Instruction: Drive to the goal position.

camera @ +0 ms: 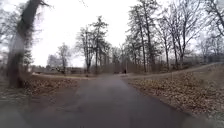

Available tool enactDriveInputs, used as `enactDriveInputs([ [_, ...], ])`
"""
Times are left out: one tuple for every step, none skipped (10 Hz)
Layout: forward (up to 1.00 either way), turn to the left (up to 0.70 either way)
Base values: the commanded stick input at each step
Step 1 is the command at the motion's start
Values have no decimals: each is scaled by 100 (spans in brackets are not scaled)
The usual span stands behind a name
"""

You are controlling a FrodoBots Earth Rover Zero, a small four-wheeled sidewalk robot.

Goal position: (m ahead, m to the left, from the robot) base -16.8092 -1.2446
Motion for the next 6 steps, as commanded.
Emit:
enactDriveInputs([
  [0,0],
  [0,29],
  [0,79],
  [0,100],
  [0,100],
  [0,100],
])
